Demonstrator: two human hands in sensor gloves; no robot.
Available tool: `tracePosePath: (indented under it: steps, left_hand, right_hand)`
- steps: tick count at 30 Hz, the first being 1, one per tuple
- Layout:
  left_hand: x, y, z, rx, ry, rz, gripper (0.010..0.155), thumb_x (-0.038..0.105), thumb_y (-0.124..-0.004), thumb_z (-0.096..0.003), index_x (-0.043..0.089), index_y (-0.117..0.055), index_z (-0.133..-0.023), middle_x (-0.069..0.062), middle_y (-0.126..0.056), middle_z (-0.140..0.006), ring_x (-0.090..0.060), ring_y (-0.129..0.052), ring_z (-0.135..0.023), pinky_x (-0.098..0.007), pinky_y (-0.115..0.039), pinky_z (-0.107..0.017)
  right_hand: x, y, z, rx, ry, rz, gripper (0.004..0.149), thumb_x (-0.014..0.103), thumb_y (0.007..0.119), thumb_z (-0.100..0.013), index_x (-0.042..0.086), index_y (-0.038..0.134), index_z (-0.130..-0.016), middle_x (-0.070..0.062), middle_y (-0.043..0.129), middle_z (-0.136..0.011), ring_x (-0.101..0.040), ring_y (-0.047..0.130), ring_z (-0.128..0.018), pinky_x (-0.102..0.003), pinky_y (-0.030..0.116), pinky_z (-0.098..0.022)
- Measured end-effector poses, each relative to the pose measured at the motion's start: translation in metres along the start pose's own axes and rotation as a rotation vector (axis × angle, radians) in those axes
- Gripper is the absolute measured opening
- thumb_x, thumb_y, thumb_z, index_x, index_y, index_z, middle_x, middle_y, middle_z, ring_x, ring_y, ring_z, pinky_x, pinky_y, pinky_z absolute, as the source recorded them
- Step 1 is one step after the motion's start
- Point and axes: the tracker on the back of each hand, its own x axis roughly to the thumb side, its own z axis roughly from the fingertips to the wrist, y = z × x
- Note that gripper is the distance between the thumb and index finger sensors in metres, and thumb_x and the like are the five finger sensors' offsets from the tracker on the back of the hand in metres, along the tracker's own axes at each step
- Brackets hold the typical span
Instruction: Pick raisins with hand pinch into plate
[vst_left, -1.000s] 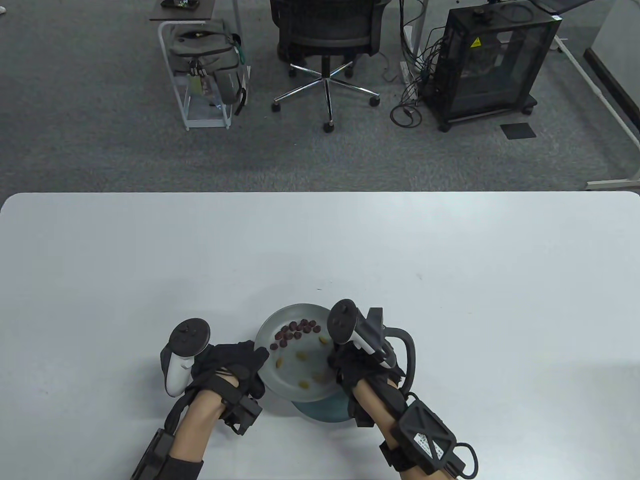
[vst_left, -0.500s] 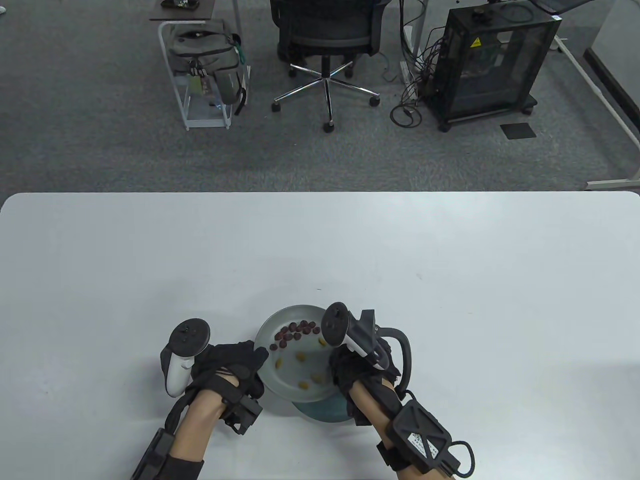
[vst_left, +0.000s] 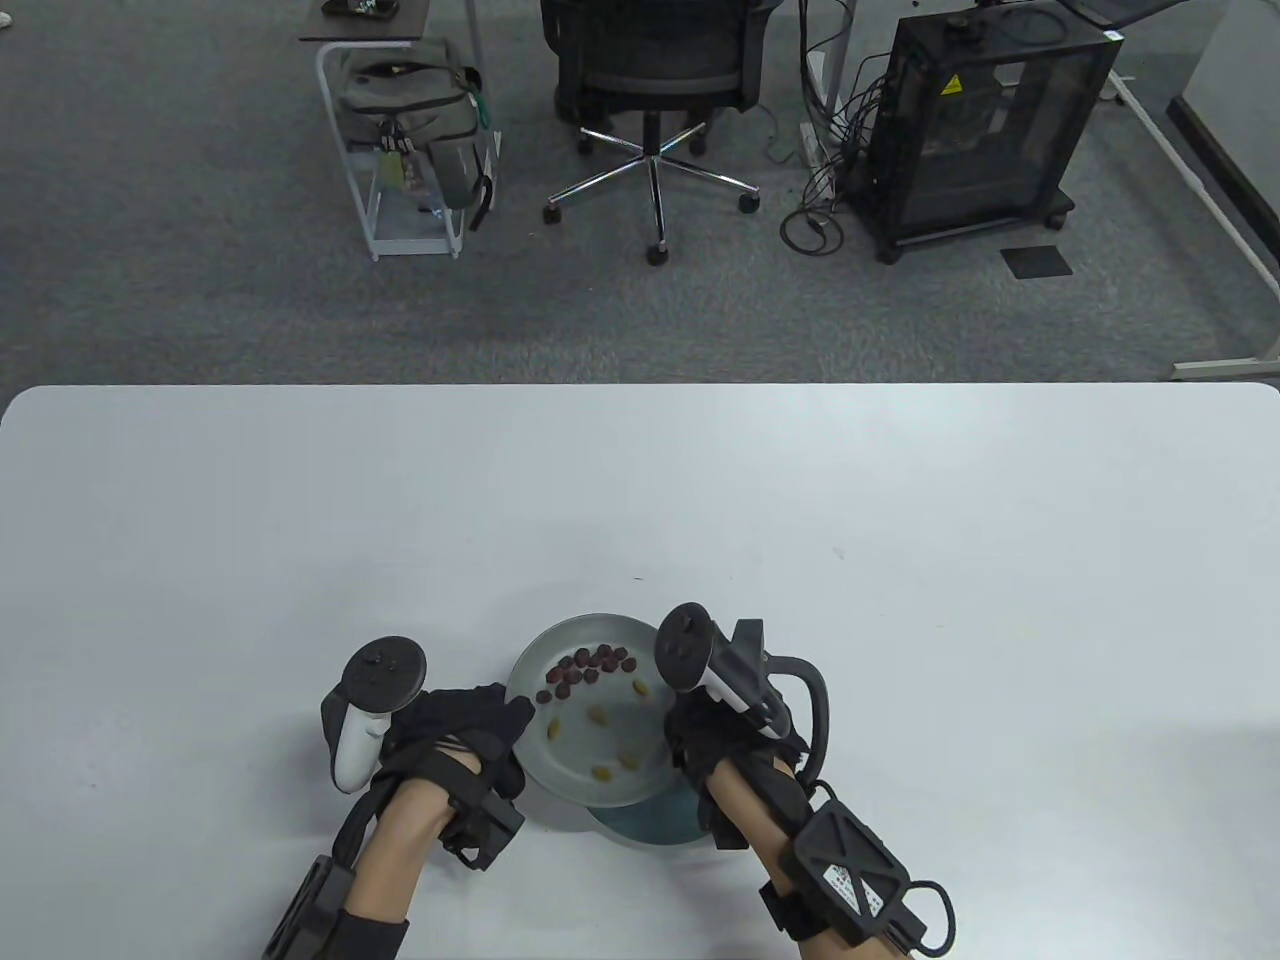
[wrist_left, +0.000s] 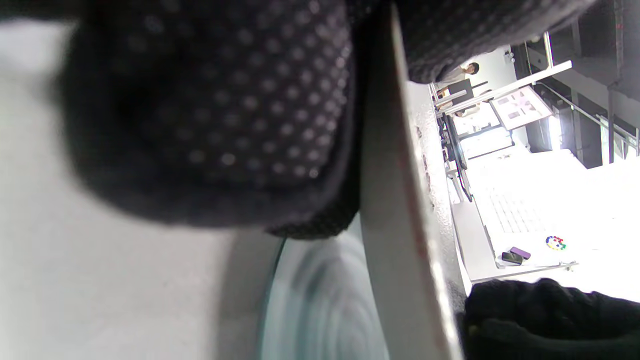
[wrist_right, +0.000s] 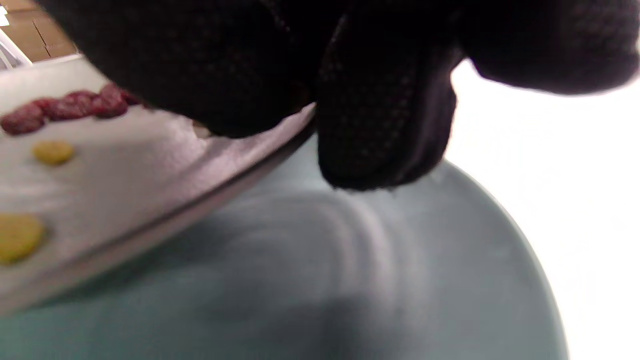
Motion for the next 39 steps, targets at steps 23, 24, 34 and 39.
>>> tracePosePath:
  steps: [23, 24, 34, 39]
  left_hand:
    - [-0.011, 0.027, 0.002, 0.103, 0.029, 0.057, 0.051, 0.029, -0.082, -0.047, -0.015, -0.082, -0.072, -0.017, -0.115, -0.045, -0.023, -0.11, -0.007, -0.04, -0.086, -0.008]
    - [-0.011, 0.027, 0.002, 0.103, 0.03, 0.057, 0.051, 0.029, -0.082, -0.0469, -0.015, -0.082, -0.072, -0.017, -0.115, -0.045, -0.023, -0.11, -0.007, -0.04, -0.086, -0.008]
    - [-0.012, 0.028, 0.002, 0.109, 0.036, 0.056, 0.051, 0.029, -0.082, -0.0468, -0.015, -0.083, -0.072, -0.017, -0.115, -0.045, -0.023, -0.11, -0.007, -0.04, -0.086, -0.008]
    - [-0.012, 0.028, 0.003, 0.11, 0.037, 0.06, 0.051, 0.029, -0.082, -0.0468, -0.015, -0.082, -0.072, -0.017, -0.115, -0.045, -0.023, -0.11, -0.007, -0.04, -0.086, -0.008]
  right_hand:
    - [-0.033, 0.014, -0.021, 0.018, 0.073, -0.041, 0.046, 0.032, 0.1, -0.04, 0.011, 0.087, -0.078, -0.015, 0.101, -0.066, -0.017, 0.102, -0.029, -0.039, 0.09, -0.027]
    - [-0.032, 0.015, -0.023, 0.027, 0.075, -0.037, 0.046, 0.032, 0.1, -0.04, 0.011, 0.087, -0.078, -0.015, 0.101, -0.066, -0.017, 0.102, -0.029, -0.039, 0.09, -0.027]
    - [-0.023, 0.023, -0.027, 0.022, 0.084, 0.052, 0.045, 0.031, 0.101, -0.039, 0.01, 0.089, -0.078, -0.014, 0.102, -0.066, -0.017, 0.103, -0.029, -0.038, 0.09, -0.025]
    - [-0.018, 0.025, -0.027, -0.015, 0.084, 0.088, 0.045, 0.031, 0.101, -0.039, 0.012, 0.089, -0.078, -0.014, 0.102, -0.067, -0.018, 0.103, -0.031, -0.038, 0.089, -0.026]
